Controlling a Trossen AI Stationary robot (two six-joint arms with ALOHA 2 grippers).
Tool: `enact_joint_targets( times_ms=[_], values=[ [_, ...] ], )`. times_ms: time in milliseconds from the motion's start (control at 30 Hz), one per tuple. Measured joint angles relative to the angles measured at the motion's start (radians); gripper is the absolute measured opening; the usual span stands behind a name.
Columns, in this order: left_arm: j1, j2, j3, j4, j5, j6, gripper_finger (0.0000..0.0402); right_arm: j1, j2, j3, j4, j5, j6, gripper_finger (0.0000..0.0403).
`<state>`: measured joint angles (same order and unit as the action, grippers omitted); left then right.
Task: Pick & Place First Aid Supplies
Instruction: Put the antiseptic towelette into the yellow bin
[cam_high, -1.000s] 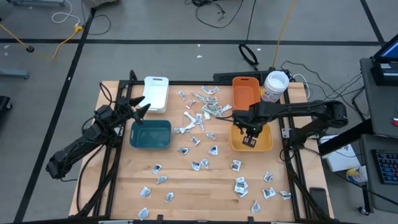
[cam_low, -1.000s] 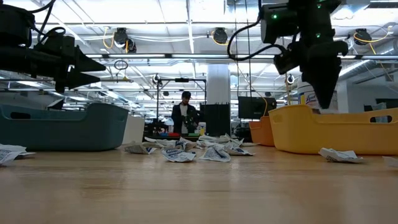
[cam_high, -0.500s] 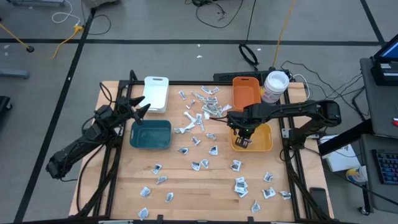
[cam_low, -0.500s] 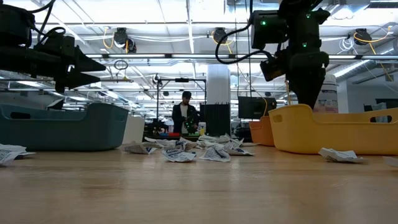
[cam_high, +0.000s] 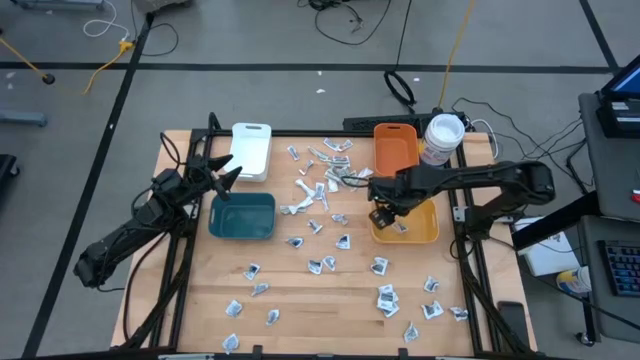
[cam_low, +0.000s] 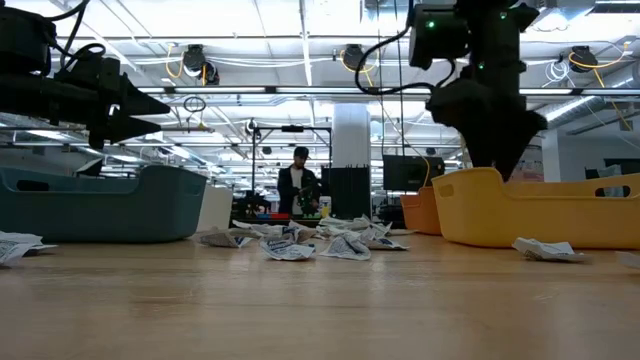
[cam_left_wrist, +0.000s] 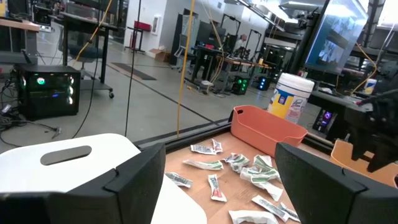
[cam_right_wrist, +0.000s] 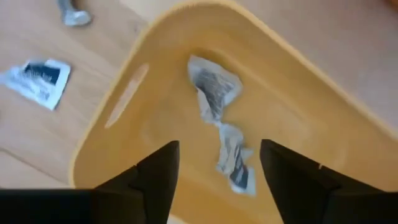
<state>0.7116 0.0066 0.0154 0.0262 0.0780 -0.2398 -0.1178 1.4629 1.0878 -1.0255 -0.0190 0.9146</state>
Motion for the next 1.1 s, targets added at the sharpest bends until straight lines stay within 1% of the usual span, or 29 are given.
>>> enact_joint_targets(
  times_ms=[100,267,500,800,1100],
  values=[
    [0.0,0.0,0.0,0.0,0.0,0.0,0.0306,0.029,-0.018,0.0,-0.003,-0.008,0.171,0.0233],
    [0.0,0.0,0.0,0.0,0.0,0.0,0.0305,0.107,-0.046,0.0,-0.003,-0.009,0.448,0.0229],
    [0.0,0.0,0.0,0.0,0.0,0.0,0.0305,0.306,-0.082,0.0,-0.02,0.023,0.812,0.0228],
    [0.0,0.0,0.0,0.0,0.0,0.0,0.0306,0.61,-0.086,0.0,-0.109,0.018,1.163,0.0227],
    [0.0,0.0,0.0,0.0,0.0,0.0,0.0305,0.865,-0.086,0.0,-0.15,0.018,1.427,0.0226]
  ],
)
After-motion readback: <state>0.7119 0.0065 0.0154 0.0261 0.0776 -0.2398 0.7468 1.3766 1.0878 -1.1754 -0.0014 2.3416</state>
